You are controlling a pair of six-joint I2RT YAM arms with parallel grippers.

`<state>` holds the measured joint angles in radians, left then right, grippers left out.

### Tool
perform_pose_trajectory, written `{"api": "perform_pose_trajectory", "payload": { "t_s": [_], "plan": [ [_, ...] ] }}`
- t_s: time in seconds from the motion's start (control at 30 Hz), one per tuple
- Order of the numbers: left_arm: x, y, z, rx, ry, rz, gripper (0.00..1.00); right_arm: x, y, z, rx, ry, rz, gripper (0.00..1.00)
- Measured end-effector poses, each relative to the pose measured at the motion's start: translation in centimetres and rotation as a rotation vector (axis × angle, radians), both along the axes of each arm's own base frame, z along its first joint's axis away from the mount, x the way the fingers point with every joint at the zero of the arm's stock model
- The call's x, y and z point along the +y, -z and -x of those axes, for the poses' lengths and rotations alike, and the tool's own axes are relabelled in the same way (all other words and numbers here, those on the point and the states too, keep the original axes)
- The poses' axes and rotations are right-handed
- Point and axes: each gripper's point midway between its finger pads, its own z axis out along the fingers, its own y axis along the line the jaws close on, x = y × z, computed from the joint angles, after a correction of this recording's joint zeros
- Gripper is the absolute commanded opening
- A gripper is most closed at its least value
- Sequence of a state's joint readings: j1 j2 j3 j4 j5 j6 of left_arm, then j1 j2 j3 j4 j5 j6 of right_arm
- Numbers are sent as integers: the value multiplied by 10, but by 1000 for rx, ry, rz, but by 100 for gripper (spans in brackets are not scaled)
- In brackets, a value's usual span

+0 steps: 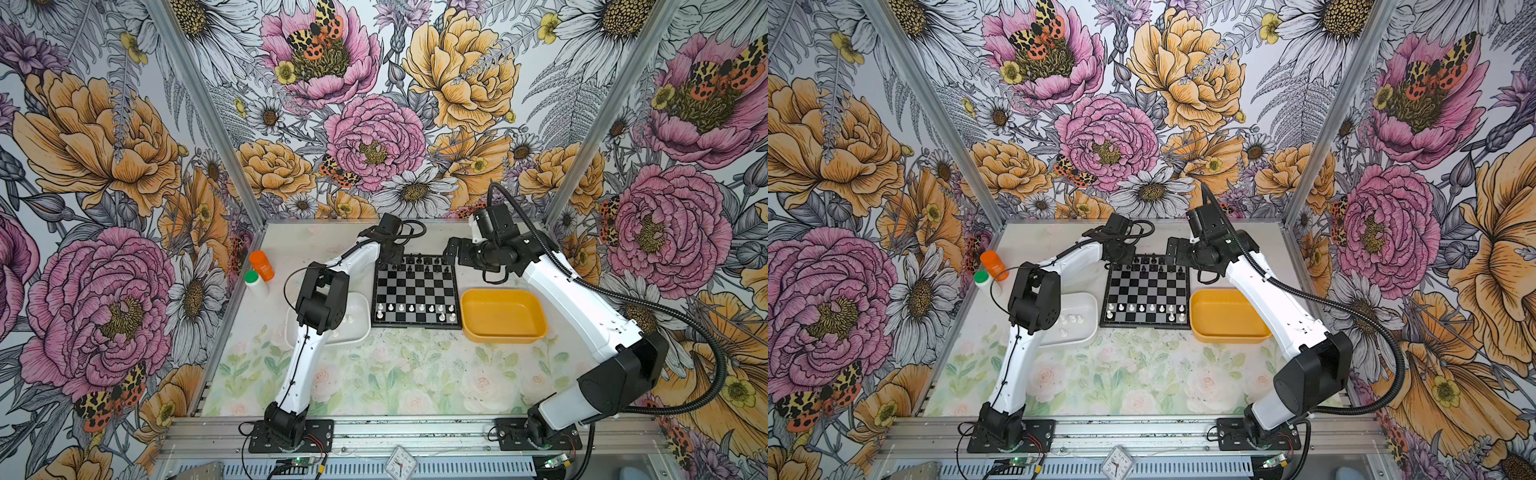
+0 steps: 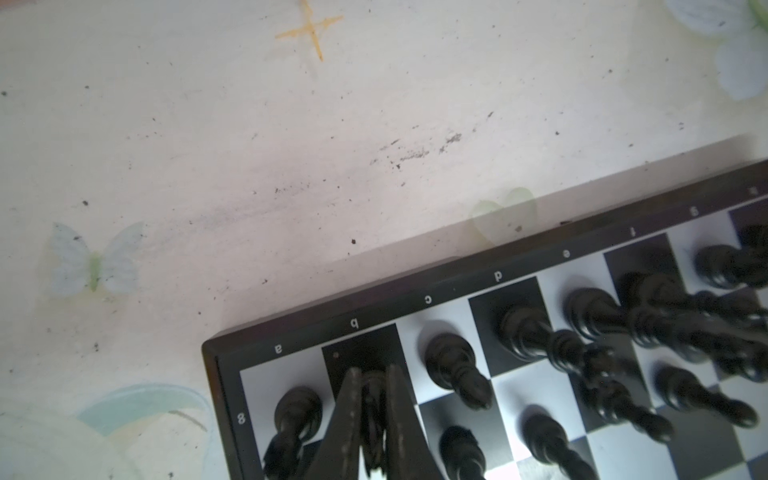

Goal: Set up the chess pieces on the board
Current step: 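Open the left gripper to release the black piece on the far rank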

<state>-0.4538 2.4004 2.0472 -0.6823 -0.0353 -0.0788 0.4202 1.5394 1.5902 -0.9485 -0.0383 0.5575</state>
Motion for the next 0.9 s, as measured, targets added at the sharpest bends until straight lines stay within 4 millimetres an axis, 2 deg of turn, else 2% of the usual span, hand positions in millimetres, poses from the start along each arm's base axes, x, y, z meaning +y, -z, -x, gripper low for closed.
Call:
{"api": "perform_pose_trajectory", "payload": {
  "t_s": [0.33,0.43,0.9],
  "plan": [
    [-2,2,-3,-5,0,2,8,-1,0,0,0,1,1,100],
    [-2,2,-4,-6,1,2,13,-1,0,0,-1,-1,2,100],
    [-2,2,-4,-7,6,-2,23,-3,0,-1,-2,1,6,100]
  ]
}}
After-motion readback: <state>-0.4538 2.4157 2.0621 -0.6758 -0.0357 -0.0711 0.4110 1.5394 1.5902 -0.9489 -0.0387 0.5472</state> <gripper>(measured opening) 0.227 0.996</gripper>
